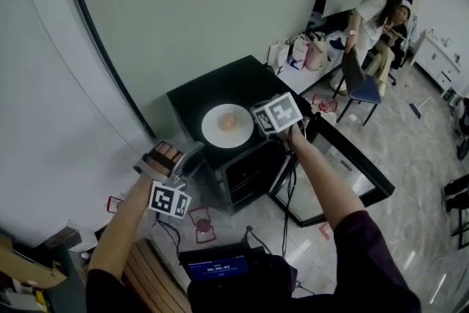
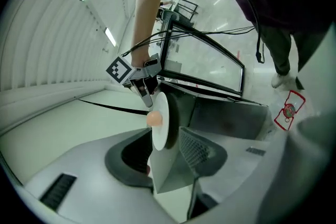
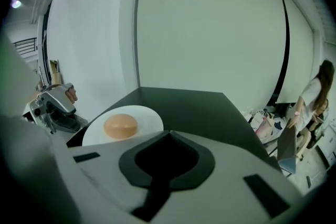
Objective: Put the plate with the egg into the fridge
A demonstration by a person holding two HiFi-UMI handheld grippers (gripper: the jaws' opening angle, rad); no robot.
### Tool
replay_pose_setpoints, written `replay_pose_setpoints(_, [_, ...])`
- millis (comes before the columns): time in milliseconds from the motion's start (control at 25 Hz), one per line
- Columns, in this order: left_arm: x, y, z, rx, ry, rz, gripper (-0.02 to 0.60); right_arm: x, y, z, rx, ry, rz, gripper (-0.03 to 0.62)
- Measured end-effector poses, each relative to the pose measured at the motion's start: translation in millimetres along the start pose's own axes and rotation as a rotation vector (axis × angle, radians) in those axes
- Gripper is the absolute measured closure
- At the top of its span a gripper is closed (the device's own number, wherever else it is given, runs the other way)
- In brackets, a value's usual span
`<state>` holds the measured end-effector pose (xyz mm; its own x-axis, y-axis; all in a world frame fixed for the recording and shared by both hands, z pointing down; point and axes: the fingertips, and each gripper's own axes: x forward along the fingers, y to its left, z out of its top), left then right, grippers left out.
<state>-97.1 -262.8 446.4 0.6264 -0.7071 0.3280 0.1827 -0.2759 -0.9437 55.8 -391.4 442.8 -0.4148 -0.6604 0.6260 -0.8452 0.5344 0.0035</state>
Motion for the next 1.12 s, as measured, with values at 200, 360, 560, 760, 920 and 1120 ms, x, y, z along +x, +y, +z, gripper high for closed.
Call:
replay_pose_setpoints(200, [5,-1,-8,0.037,-0.036,-0.011,0.460,7,0,-7,0.001,0.058,0.002,0.588])
replay_pose_setpoints(360, [3,-7,-13,0.074,-0.062,-0.026,0.459,10,6,-9,-0.011,0.088,0.011,0.588])
replay_pose_setpoints(560, [6,-13,-30,0.104,-0.046,-0.024,0.460,14,26,-5,-0.039,0.094,0.044,0.588])
replay_pose_setpoints(760, [11,-19,-48,0.124,-0.011,-0.019,0.460,17,51,2,-0.083,0.087,0.082,0.588])
replay_pose_setpoints(920, [12,-23,-58,0.150,0.011,0.001,0.460,19,76,12,-0.117,0.078,0.126,0.588])
replay_pose_setpoints(1120, [10,-23,-60,0.192,0.012,0.052,0.462,23,98,19,-0.126,0.058,0.159,0.588])
